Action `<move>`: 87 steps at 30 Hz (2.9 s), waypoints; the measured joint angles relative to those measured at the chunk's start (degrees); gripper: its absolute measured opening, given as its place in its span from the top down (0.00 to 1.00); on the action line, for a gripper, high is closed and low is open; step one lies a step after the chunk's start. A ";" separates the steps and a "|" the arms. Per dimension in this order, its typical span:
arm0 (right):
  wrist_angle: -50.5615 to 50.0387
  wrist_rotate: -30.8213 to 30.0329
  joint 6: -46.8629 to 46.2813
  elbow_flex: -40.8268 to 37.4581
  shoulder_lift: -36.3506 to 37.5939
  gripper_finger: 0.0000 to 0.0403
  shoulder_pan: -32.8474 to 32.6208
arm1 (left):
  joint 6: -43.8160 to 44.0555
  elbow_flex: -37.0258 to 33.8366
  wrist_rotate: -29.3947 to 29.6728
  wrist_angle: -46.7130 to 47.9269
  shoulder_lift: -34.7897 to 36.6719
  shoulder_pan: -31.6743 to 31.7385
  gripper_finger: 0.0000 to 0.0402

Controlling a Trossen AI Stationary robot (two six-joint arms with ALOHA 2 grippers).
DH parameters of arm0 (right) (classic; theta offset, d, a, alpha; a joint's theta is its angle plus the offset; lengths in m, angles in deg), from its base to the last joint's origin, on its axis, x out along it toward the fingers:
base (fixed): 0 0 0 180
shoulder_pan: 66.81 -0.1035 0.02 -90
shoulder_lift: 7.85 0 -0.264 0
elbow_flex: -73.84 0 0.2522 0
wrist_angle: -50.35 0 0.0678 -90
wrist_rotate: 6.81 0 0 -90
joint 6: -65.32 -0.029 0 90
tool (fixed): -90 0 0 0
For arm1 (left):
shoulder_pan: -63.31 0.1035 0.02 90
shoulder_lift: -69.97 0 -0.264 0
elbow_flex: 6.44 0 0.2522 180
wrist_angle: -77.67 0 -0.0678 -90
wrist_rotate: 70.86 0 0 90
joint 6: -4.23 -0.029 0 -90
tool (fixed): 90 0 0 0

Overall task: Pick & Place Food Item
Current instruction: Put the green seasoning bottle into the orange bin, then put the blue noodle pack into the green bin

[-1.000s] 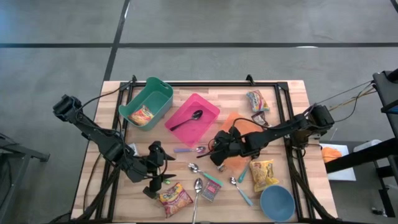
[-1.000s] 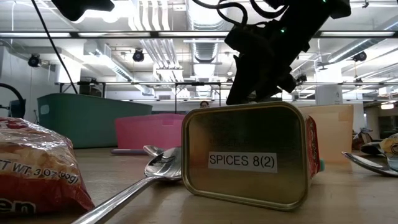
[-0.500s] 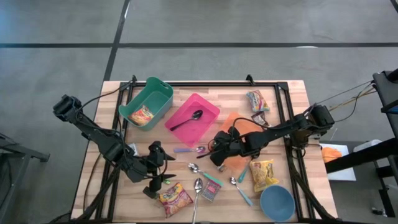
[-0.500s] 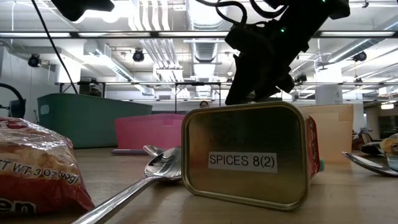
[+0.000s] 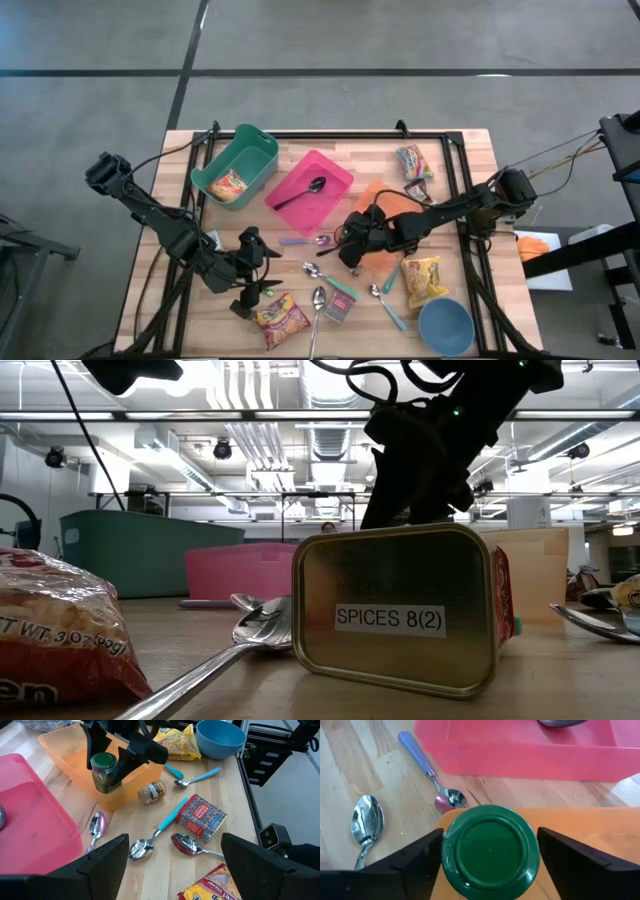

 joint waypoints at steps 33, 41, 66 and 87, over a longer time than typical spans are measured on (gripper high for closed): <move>-23.40 -10.50 -16.80 0.11 17.07 0.16 -1.95 | -0.26 0.00 0.03 1.05 0.00 0.01 0.21; -33.63 -9.91 -21.18 0.13 23.83 0.16 7.87 | -0.44 0.00 -0.51 1.05 0.00 0.01 0.21; -36.26 5.82 -8.90 0.13 6.49 0.46 43.76 | -0.39 0.00 -0.56 1.09 0.00 0.02 0.21; -39.52 2.28 -11.02 0.13 1.07 0.58 45.16 | -0.35 0.00 -0.69 1.11 0.00 0.02 0.21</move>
